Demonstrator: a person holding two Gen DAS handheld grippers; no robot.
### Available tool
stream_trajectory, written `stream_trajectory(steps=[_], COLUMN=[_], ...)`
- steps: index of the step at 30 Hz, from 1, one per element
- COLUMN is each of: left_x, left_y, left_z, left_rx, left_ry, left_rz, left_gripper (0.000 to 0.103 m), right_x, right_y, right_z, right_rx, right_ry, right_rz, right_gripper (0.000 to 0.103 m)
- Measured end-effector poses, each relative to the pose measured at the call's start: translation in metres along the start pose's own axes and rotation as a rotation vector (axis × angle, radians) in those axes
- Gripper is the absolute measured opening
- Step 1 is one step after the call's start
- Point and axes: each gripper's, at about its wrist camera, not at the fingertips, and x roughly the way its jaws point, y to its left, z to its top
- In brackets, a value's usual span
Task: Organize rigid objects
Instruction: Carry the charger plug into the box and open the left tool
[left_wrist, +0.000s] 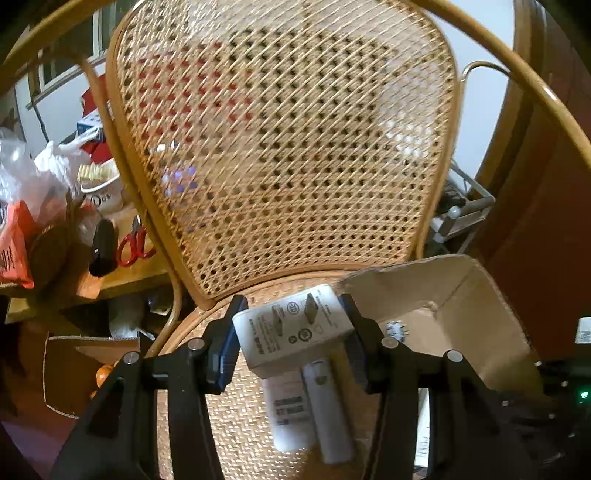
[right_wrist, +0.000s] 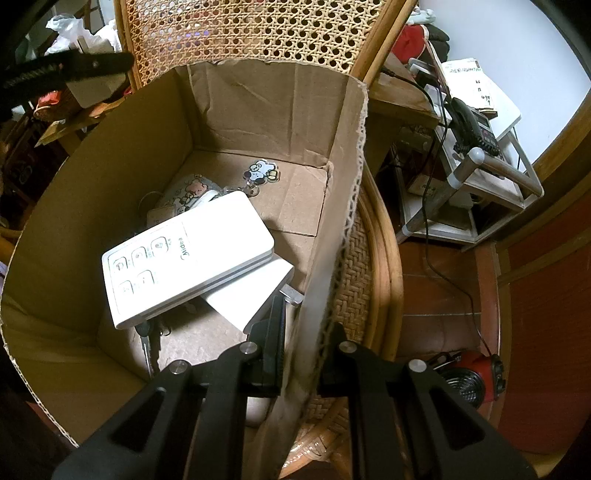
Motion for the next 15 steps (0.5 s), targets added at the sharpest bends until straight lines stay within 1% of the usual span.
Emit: stream_trajectory(steps=[4,9,15], left_x=[-0.018,-0.034,-0.028], left_y=[-0.019,-0.055,-0.09], left_z=[0.006,0.005,-0.009], left_rx=[0.026,0.067,0.101], left_ry=[-0.021,-0.03,0.008], left_rz=[-0.016,-0.067,-0.103], left_gripper=[0.048,0.048,0.048], right_x=[0.001,0.001,0.002], right_y=[-0.001,-0.002,-0.005], right_z=[0.001,0.002,0.001], right_rx=[0.002,0.007,0.03], right_ry=[0.0,-0.001,0.009], right_rz=[0.002,0.006,0.022], right_gripper=[0.015,0.015,0.014])
